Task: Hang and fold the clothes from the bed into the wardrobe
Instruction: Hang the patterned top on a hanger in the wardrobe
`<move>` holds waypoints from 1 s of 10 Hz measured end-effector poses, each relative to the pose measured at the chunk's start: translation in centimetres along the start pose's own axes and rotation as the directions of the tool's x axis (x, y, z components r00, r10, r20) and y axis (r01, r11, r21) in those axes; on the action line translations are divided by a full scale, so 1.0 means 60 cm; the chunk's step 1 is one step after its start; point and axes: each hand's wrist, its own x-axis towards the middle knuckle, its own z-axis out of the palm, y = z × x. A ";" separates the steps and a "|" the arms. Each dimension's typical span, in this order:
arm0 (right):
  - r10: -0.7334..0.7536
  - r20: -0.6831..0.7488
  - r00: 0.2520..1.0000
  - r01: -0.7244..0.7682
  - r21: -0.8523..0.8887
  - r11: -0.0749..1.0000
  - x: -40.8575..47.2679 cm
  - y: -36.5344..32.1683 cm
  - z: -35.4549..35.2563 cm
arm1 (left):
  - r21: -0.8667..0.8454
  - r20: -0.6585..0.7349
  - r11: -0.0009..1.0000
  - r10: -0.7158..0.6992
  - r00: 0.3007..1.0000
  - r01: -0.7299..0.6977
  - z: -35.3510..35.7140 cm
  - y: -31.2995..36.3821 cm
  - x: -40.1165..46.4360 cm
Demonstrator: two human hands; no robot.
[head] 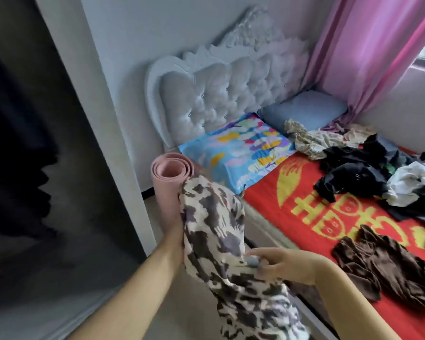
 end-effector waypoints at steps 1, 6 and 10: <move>-0.215 -0.169 0.962 0.240 0.148 0.959 0.028 -0.064 0.059 | 0.081 0.270 0.988 0.109 0.957 -0.135 -0.073 0.050 -0.052; -0.359 -0.674 0.645 0.670 0.274 0.690 0.118 -0.298 0.331 | 0.248 0.030 0.800 0.557 0.830 -0.546 -0.422 0.174 -0.186; -0.631 -0.676 0.381 0.786 -0.123 0.606 0.138 -0.335 0.415 | 0.350 0.268 0.933 -0.016 0.963 -0.082 -0.310 0.173 -0.247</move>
